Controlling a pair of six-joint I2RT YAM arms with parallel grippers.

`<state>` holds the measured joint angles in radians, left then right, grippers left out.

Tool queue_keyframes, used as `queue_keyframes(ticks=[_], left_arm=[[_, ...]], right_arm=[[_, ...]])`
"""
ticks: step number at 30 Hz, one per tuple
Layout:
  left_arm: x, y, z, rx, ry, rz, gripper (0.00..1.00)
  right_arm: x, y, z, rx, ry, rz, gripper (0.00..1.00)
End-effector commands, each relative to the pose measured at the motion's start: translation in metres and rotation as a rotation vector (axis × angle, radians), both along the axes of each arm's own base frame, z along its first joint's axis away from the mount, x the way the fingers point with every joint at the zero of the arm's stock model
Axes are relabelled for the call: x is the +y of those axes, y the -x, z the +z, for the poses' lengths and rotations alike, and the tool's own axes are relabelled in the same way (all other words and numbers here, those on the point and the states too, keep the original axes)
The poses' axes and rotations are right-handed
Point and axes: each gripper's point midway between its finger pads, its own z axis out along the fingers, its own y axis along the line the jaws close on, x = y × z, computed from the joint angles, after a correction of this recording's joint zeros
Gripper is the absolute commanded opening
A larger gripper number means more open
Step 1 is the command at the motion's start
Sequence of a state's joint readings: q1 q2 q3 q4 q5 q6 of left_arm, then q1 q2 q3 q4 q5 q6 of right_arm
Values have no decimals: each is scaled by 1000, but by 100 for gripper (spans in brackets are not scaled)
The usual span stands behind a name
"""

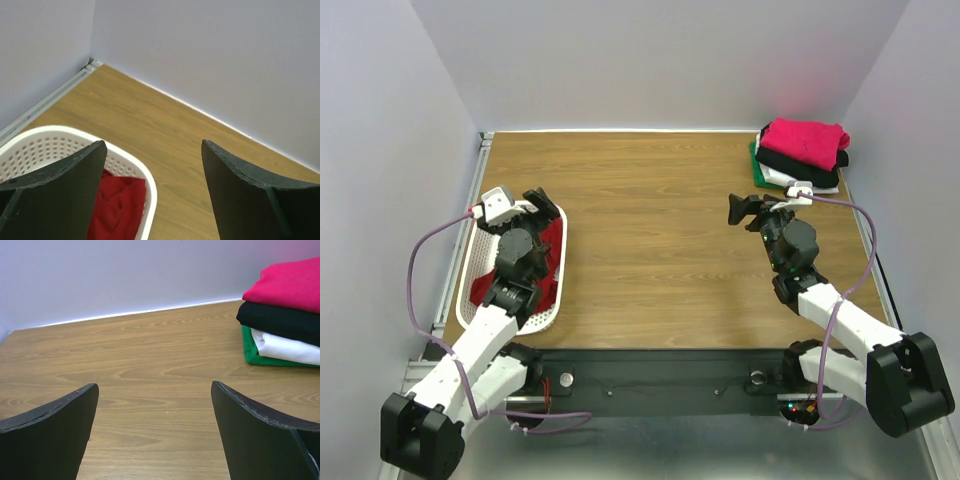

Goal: Fold and stack the t-shirts
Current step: Grab the tshirt from the pile

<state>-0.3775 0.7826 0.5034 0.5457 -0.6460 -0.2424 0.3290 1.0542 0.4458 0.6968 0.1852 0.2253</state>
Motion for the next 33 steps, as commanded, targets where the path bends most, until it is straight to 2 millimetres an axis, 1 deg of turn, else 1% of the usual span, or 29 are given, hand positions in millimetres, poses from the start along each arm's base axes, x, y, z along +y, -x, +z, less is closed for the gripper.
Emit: queue_keyframes(ticks=[1,2,3,5,6,7,8,9,10,11,12,14,15,16,17,18,20,21,22,23,24,25,26,27,28,29,30,33], left_arm=[[18,3,-7,55,22,120,98],[24,4,-11,71,18,157,99],[25,1,-20,101,-1,171,99],[26,-2,-27,136,-23,189,99],[33,-5,-34,161,-28,228,99],[32,-7,-40,179,-35,229,99],[42,-10,-41,188,-24,259,99],[43,-18,-51,221,-26,237,99],[47,-24,-56,229,-12,221,99],[57,-32,-61,244,5,195,99],[60,-38,-75,289,5,187,99],[69,-44,-84,318,21,192,99],[69,-47,-97,369,10,198,99],[70,-51,-95,374,7,203,99],[71,-52,-100,399,2,211,99],[73,-54,-111,435,-6,221,99],[75,-60,-113,457,-11,237,99],[75,-62,-127,506,-19,232,99],[73,-67,-126,516,-21,221,99],[70,-70,-132,541,-28,196,99],[67,-73,-144,579,-36,181,99],[65,-79,-143,584,-37,168,99],[62,-82,-148,603,-41,154,99],[59,-84,-161,649,-50,129,99],[57,-88,-160,656,-53,117,99],[55,-90,-164,673,-54,111,99],[54,-89,-175,715,-60,102,99],[49,-91,-182,745,-61,70,98]], right_arm=[[1,3,10,-26,-24,0,100],[0,3,10,-26,-25,-4,100],[-3,2,9,-24,-29,-21,100],[-6,1,10,-21,-35,-39,100],[-8,0,9,-17,-42,-52,100],[-8,0,9,-17,-43,-56,100],[-9,-1,8,-14,-44,-59,100],[-10,-2,8,-11,-43,-67,100],[-11,-2,6,-5,-43,-73,100],[-12,-2,5,-3,-45,-80,100],[-14,-2,5,-1,-48,-92,100],[-15,-1,5,-2,-54,-94,100],[-15,0,3,1,-54,-94,100],[-16,1,6,-6,-60,-98,100],[-16,2,5,-6,-62,-97,100],[-17,2,6,-7,-63,-100,100],[-18,4,7,-13,-67,-102,100],[-19,5,7,-13,-67,-105,100],[-20,7,9,-21,-71,-107,100],[-20,8,9,-23,-73,-109,100],[-22,9,11,-28,-78,-116,100],[-22,9,10,-27,-79,-116,100],[-23,11,12,-32,-81,-117,100],[-24,12,13,-35,-84,-120,100],[-24,12,12,-35,-84,-120,100],[-25,13,12,-36,-86,-121,100],[-25,14,13,-39,-88,-124,100],[-27,14,13,-39,-90,-132,100]])
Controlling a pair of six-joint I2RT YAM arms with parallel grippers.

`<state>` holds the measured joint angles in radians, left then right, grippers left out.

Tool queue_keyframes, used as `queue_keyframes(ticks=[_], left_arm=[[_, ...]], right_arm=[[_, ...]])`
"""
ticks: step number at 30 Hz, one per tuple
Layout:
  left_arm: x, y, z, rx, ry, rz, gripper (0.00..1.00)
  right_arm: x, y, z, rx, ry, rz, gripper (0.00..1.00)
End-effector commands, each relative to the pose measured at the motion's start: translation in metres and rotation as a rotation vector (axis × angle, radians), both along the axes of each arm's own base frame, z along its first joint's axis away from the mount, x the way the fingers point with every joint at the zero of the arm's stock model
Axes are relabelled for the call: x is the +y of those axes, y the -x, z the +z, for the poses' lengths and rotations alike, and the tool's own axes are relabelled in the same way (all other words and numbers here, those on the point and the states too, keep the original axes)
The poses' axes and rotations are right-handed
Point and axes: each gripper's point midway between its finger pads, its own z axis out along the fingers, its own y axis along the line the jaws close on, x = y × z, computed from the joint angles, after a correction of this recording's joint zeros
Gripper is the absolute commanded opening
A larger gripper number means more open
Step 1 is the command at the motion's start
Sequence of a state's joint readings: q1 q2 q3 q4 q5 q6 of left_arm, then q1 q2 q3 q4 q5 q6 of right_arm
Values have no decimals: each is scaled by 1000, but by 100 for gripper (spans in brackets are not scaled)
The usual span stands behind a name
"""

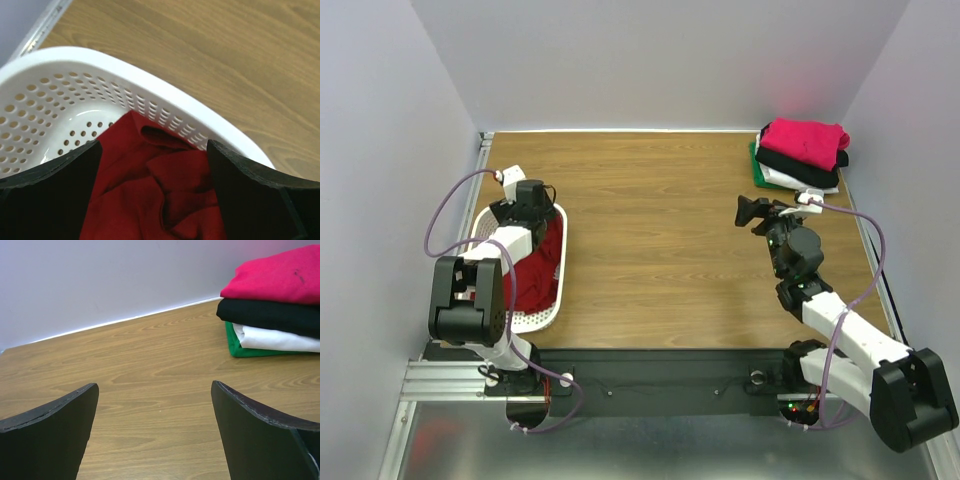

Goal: Fold and stack the t-shirts
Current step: Grab the tshirt from the pile

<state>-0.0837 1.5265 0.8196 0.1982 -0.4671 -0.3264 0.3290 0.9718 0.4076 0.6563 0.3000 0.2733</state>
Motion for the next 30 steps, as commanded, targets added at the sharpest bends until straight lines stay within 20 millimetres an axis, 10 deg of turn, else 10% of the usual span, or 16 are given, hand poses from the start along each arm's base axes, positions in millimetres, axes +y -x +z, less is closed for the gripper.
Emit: queue_keyframes(ticks=[1,20,23,27,30], left_arm=[[-8,-6,5,22,16,-54,98],[-53,14,-31,141,48,-210,83],[-54,14,-32,148,46,-218,65],[-53,16,-31,143,41,-211,0],[-50,19,-22,118,32,-197,0]], right_arm=[[-4,3,13,-44,-29,-23,100],[0,10,18,-66,-51,10,100],[-1,12,20,-73,-54,8,100],[-2,13,21,-76,-53,5,100],[-4,13,21,-77,-52,-3,100]])
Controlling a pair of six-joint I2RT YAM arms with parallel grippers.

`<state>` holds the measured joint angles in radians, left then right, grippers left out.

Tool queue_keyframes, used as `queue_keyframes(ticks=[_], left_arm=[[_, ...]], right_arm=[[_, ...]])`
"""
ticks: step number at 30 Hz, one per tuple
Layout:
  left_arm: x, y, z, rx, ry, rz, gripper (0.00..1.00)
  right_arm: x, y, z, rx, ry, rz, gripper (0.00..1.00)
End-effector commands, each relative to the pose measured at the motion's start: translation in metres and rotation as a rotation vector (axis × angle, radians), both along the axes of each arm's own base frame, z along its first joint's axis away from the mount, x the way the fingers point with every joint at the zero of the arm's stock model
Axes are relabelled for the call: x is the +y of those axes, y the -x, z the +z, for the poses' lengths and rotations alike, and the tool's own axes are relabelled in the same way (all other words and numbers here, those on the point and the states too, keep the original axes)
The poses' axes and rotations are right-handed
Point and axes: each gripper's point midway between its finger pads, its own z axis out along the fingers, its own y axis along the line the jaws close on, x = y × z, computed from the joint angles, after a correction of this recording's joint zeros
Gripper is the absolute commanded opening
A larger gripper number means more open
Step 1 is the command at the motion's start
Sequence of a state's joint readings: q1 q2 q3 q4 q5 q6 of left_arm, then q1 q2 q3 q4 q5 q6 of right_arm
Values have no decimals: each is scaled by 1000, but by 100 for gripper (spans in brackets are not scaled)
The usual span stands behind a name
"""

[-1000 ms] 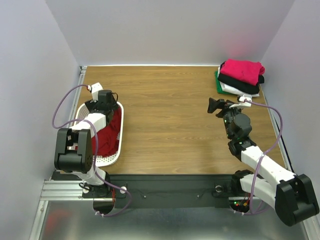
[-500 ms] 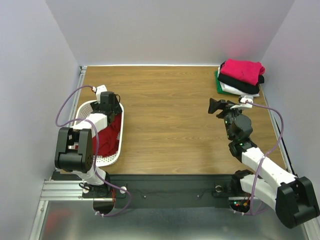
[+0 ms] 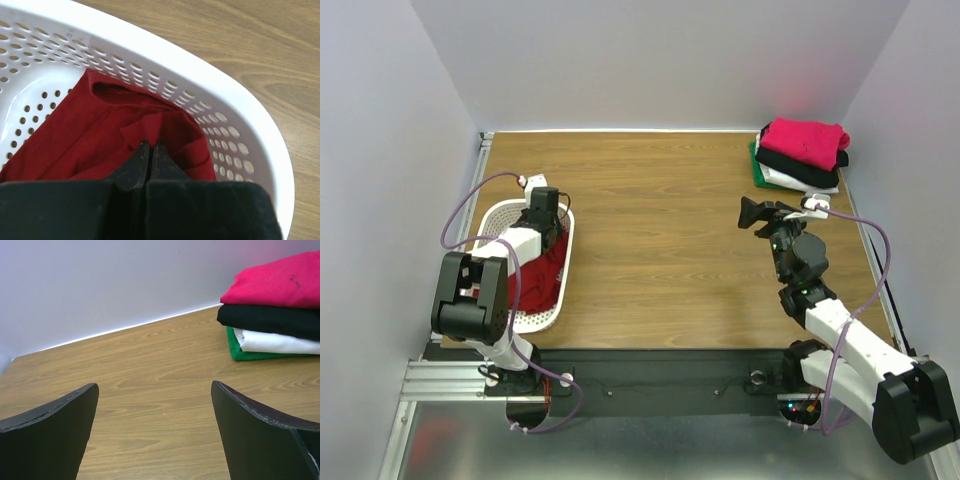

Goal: Fold and stack the t-shirts
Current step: Grab the tshirt from the pile, then move the tshirt to the center of the board

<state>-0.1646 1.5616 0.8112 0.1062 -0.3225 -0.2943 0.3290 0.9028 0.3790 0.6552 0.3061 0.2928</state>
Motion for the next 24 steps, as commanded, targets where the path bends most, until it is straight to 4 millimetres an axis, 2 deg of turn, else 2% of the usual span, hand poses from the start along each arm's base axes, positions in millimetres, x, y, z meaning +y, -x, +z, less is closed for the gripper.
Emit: queue_keyframes(ticks=[1,3,4,6,7,10,11,12,14,15,16,17,18,19,20,21,22,23,24], left_arm=[[2,3,28,-79,-11,15,0],[3,6,43,-122,-11,22,0],[1,7,67,-188,1,19,0],[-4,9,97,-266,14,5,0],[-7,12,125,-336,21,-12,0],[-38,14,193,-484,48,-110,0],[-49,13,227,-548,46,-155,0],[-71,17,245,-583,65,-227,0],[-92,20,281,-653,78,-296,0],[-110,22,315,-720,92,-362,0],[-119,23,331,-753,99,-397,0],[-127,26,363,-818,114,-426,0],[-144,31,381,-852,115,-493,0],[-154,28,390,-864,112,-521,0],[-160,34,426,-936,127,-541,0],[-180,36,435,-950,117,-606,0],[-189,40,449,-978,135,-634,0],[-193,49,479,-1045,128,-665,0],[-205,56,491,-1079,143,-721,0]], right_arm=[[-1,3,12,-41,-20,-4,100],[0,2,12,-39,-20,-2,100],[0,2,12,-39,-20,-2,100],[1,1,11,-34,-16,1,100],[1,0,12,-35,-16,1,100],[1,-2,10,-25,-12,-3,100],[2,-3,10,-23,-11,0,100],[2,-4,10,-22,-10,-1,100],[2,-6,7,-13,-6,-6,100],[1,-7,7,-11,-4,-15,100],[0,-8,7,-10,-2,-19,100],[-1,-9,5,-4,-1,-26,100],[-2,-9,6,-5,-3,-32,100],[-3,-10,7,-4,-4,-40,100],[-3,-10,6,-1,-3,-43,100],[-4,-11,7,-2,-4,-49,100],[-4,-11,6,-1,-4,-51,100],[-5,-12,4,5,-2,-57,100],[-7,-12,3,7,-3,-64,100]])
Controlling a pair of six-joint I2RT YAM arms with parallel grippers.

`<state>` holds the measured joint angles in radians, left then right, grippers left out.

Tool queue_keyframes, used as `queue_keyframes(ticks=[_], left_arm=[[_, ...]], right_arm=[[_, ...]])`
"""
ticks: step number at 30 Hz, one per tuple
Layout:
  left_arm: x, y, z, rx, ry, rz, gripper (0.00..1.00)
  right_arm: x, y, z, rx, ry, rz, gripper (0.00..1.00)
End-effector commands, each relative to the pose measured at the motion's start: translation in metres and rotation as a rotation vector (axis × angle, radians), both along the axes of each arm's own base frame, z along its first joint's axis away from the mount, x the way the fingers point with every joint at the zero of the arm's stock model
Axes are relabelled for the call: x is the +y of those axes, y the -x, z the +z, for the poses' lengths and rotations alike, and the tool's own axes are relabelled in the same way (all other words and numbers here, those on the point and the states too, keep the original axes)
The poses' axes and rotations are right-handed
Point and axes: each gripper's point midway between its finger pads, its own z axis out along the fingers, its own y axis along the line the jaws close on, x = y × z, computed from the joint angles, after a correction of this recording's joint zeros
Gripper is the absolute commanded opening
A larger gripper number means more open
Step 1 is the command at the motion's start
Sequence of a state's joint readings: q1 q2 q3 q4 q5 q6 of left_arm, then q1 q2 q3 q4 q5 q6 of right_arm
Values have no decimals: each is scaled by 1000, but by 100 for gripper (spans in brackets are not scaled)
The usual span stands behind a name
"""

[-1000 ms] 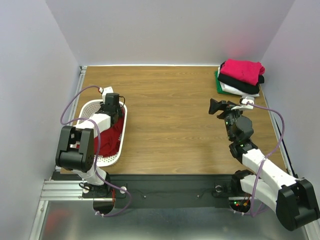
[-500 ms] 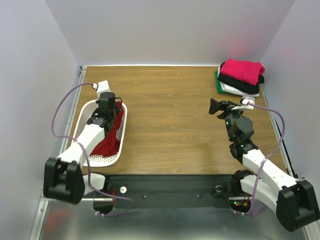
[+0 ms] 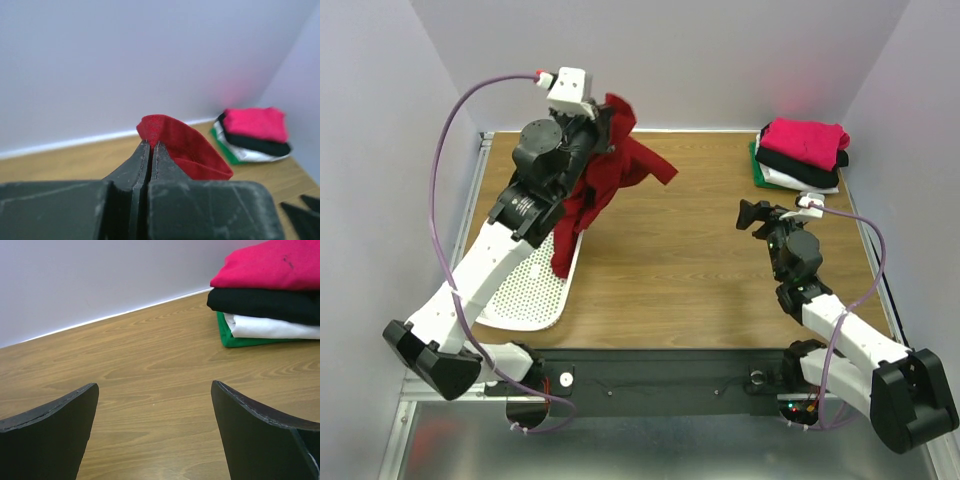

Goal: Fold and stack the t-shirts
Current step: Move the tshirt to the center of the board

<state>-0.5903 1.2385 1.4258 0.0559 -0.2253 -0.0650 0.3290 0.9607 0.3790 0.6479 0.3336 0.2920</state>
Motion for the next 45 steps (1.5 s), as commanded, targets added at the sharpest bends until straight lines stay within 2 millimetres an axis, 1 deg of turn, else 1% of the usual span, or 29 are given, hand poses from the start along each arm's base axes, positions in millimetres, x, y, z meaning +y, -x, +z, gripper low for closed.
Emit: queue_keyframes(ticks=[1,3,4,6,9,10,13,14,16,17,19,20,21,22,24,25,27,30,31,32,33,34,35,37,38,41,42,43,45], left_arm=[[-38,37,104,-284,17,-192,0],[-56,44,111,-318,11,-271,0],[-67,45,108,-321,5,-316,0],[-77,45,104,-337,4,-353,0],[-86,35,82,-305,-10,-356,0],[-87,34,80,-316,-6,-355,0],[-100,24,43,-251,-40,-385,0],[-105,17,18,-200,-54,-387,0],[-114,7,-16,-132,-56,-391,0],[-117,0,-50,-72,-81,-384,0],[-118,-12,-87,19,-46,-347,10],[-121,-22,-129,100,-74,-334,18],[-116,-30,-151,152,-79,-287,45],[-118,-38,-183,219,-90,-268,61],[-115,-43,-226,306,-117,-235,82],[-115,-46,-241,331,-117,-219,86],[-118,-48,-287,409,-133,-215,87],[-108,-50,-327,477,-121,-174,87],[-104,-51,-330,481,-110,-164,87],[-98,-49,-344,508,-108,-152,87],[-93,-50,-347,503,-105,-137,87],[-84,-51,-348,502,-102,-112,87],[-73,-48,-358,514,-112,-74,87],[-61,-48,-354,497,-91,-55,87],[-55,-43,-362,507,-88,-49,87],[-42,-38,-362,493,-90,-25,87],[-36,-32,-370,505,-105,-13,87],[-29,-33,-365,483,-104,13,87],[-19,-29,-366,473,-105,37,89]], right_arm=[[-7,-5,23,-53,-21,-57,100],[-11,-5,22,-49,-23,-76,100],[-14,-5,22,-49,-26,-95,100],[-15,-5,22,-49,-27,-99,100],[-16,-4,22,-50,-32,-103,100],[-16,-4,22,-50,-34,-106,100],[-20,-3,21,-50,-39,-126,100],[-22,-2,21,-47,-40,-135,100],[-26,-1,19,-43,-48,-159,100],[-27,0,19,-43,-50,-165,100],[-29,0,17,-40,-52,-171,100],[-29,1,16,-36,-50,-172,100],[-28,0,16,-33,-51,-171,100],[-27,-1,13,-25,-48,-168,100],[-25,-4,12,-14,-46,-159,100],[-22,-7,6,4,-31,-149,100],[-12,-13,0,31,-22,-106,100],[7,-22,-11,74,-20,-16,100],[12,-23,-9,70,-26,9,100],[23,-25,-17,95,-21,60,100],[29,-27,-19,104,-23,91,100],[43,-29,-26,124,-31,158,100],[51,-29,-30,132,-37,196,100],[64,-32,-38,151,-59,257,100],[75,-35,-46,171,-64,306,100],[96,-40,-50,193,-73,388,99],[104,-40,-61,220,-68,412,99],[111,-40,-64,227,-65,432,99],[128,-39,-68,230,-59,482,99]])
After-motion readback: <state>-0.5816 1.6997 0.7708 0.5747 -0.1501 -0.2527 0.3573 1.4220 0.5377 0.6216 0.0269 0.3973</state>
